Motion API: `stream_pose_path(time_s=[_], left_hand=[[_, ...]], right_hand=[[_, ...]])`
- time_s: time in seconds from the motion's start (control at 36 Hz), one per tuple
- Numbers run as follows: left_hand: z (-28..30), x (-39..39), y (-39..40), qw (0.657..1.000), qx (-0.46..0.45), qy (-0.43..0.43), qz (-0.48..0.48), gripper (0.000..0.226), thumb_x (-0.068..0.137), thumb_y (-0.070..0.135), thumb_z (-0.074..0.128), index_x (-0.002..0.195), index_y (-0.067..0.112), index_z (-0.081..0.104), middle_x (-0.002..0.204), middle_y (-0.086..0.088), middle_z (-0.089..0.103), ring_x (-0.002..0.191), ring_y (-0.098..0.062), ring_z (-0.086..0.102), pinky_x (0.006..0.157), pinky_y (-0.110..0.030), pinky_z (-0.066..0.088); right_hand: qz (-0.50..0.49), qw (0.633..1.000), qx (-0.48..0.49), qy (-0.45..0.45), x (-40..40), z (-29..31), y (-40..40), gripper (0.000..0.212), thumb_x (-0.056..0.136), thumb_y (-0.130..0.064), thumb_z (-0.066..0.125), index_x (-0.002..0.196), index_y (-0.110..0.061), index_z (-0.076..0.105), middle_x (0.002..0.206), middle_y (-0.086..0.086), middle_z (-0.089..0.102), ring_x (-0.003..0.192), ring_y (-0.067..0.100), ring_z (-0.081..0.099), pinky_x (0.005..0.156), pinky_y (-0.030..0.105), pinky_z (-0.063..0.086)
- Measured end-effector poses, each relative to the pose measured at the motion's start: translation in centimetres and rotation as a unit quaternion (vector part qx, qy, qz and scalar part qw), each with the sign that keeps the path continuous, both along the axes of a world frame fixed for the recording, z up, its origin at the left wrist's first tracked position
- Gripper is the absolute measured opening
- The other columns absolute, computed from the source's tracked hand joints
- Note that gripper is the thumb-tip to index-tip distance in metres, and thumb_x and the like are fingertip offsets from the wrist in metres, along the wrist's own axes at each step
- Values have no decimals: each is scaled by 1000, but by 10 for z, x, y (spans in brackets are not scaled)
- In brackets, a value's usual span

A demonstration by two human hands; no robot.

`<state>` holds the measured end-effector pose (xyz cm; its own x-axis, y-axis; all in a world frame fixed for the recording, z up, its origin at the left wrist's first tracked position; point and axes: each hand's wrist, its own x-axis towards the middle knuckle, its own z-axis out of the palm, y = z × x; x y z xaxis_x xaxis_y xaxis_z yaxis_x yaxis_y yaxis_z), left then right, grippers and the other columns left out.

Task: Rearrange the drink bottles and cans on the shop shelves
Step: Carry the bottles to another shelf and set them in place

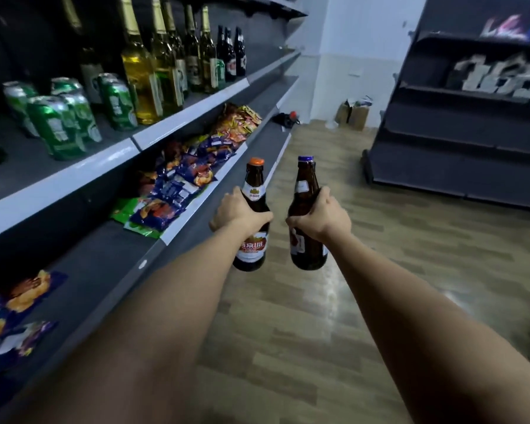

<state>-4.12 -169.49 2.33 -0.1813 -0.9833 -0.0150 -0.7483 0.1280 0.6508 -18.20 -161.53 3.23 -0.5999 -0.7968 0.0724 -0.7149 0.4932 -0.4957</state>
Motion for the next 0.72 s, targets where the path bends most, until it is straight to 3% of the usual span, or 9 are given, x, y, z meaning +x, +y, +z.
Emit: stream_pose_path(time_s=[0.17,0.44,0.64,0.72], left_hand=[[22,-65,-77,1000,-10,3,26,69,62,53,77,118,20,52,114,-4,60,104,-31,59,86,-49,51],[30,-119,-223,997,-35,-4,65,64,64,53,75,115,20,53,108,-1,60,97,-28,60,66,-33,44],[37,-153,-353,996,-48,21,74,58,56,56,73,102,23,60,99,1,64,85,-26,63,62,-30,48],[48,-169,-408,996,-46,32,70,57,61,54,75,105,21,57,102,1,63,91,-26,63,65,-31,47]], right_hand=[[33,999,-13,-2,-68,18,-91,71,69,-48,75,116,-11,37,122,10,53,111,34,56,80,36,43],[81,996,-26,1,-130,25,-252,70,67,-51,75,110,-13,37,120,10,55,110,35,56,82,39,45],[100,995,-26,8,-163,36,-376,68,69,-50,75,113,-13,38,119,8,55,109,32,57,81,37,46],[105,994,-27,3,-180,45,-430,67,69,-49,76,112,-14,38,117,8,56,107,33,57,80,38,47]])
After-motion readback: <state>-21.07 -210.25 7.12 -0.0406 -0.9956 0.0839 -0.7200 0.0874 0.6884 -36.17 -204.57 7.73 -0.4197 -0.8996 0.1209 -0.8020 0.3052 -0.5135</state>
